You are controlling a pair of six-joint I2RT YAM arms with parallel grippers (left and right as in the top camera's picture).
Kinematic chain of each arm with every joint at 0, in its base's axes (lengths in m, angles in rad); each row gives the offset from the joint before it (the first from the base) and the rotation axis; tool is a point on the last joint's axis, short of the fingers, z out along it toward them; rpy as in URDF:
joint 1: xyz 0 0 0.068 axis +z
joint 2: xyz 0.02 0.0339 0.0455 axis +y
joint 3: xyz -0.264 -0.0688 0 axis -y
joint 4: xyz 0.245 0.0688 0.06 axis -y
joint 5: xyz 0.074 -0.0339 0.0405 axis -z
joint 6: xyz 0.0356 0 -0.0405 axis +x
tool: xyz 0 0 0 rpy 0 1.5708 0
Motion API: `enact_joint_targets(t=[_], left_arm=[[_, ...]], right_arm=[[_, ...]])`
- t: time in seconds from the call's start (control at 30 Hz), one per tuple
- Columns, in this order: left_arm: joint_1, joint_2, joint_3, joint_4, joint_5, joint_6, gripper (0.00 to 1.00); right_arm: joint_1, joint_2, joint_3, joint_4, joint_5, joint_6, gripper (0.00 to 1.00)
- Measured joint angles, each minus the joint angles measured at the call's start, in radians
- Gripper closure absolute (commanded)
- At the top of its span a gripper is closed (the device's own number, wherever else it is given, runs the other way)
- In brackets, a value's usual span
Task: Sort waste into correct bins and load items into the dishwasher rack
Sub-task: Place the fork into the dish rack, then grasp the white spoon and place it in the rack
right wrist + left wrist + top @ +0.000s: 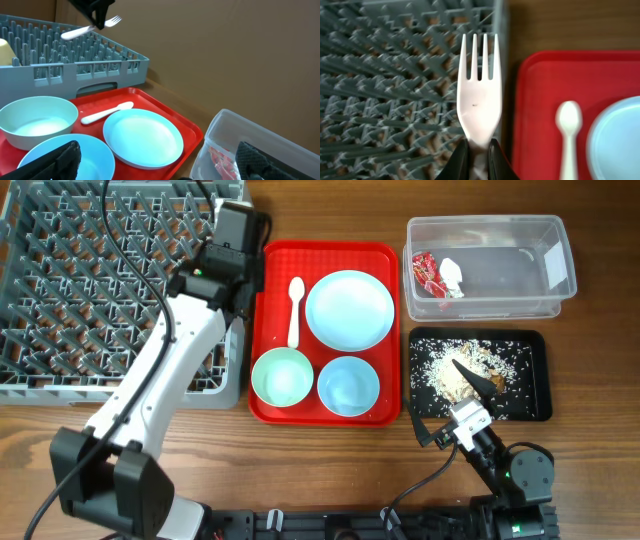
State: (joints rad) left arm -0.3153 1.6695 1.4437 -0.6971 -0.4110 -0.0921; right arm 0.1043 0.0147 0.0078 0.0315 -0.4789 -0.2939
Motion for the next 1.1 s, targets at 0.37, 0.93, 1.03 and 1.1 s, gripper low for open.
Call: enact_joint_targets(t=[0.37,0.93,1.03,1.1], left_arm=[[0.089,0.152,-0.019,-0.034,0.067,0.046,0.26],[-0.097,0.272,0.042,-0.024,0.380,-0.161,0.48],[-0.097,0.385,0.041,-0.007,0.380,-0.200,0.49],[-0.097,0.418,0.041,0.005,0.380,-0.207,0.49]], right_arm=[[0.000,0.000,0.000,0.000,0.000,0.000,0.00],[0.000,0.000,0.000,0.000,0.000,0.000,0.00],[0.000,0.000,0.000,0.000,0.000,0.000,0.00],[0.000,0.000,0.000,0.000,0.000,0.000,0.00]])
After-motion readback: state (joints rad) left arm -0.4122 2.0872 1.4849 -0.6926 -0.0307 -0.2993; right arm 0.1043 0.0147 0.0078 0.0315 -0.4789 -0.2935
